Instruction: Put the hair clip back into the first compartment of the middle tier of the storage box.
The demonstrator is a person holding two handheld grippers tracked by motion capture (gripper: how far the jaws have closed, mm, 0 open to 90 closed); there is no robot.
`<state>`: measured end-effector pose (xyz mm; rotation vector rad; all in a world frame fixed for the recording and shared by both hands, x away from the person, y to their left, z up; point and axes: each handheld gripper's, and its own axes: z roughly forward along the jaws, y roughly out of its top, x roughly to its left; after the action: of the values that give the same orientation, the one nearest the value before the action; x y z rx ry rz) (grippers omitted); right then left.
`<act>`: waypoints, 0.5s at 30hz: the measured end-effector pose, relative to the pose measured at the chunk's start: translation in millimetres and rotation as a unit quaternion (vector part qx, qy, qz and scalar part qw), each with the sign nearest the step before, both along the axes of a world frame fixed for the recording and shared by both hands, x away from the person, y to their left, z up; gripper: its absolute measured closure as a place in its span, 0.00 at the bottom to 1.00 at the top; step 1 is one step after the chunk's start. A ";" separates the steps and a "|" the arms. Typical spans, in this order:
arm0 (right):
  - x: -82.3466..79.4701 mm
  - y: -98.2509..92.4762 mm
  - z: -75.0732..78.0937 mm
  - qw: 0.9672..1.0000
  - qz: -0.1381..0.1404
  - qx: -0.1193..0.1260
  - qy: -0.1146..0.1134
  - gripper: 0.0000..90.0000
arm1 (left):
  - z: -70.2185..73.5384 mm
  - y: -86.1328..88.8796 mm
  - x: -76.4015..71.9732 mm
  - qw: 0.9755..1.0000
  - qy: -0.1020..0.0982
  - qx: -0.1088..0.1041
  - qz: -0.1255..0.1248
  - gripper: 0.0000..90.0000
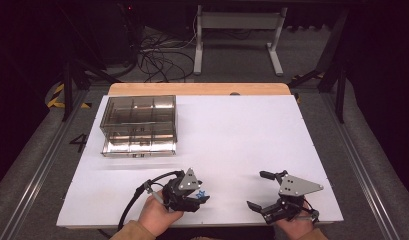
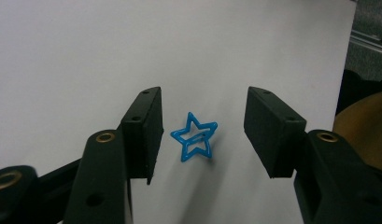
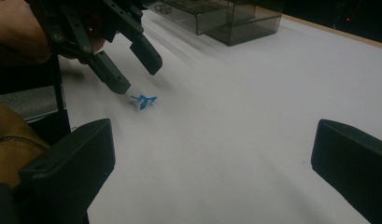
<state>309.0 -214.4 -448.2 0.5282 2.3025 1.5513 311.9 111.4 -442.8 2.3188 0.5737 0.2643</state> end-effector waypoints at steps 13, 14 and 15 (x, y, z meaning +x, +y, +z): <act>0.0 0.0 -0.3 1.000 0.000 0.000 0.003 0.00 | -6.9 -6.2 0.9 1.000 -0.001 0.029 -0.010 0.65; 0.0 0.0 -0.3 1.000 0.000 0.000 0.003 0.00 | -7.0 -6.3 0.8 0.999 0.000 0.031 -0.009 0.65; 0.1 0.2 -0.5 1.000 0.000 -0.001 0.004 0.00 | -7.4 -6.6 0.6 0.999 0.001 0.032 -0.009 0.66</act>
<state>309.1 -214.2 -448.7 0.5342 2.3093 1.5497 312.6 104.8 -450.2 2.3846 0.5535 0.2756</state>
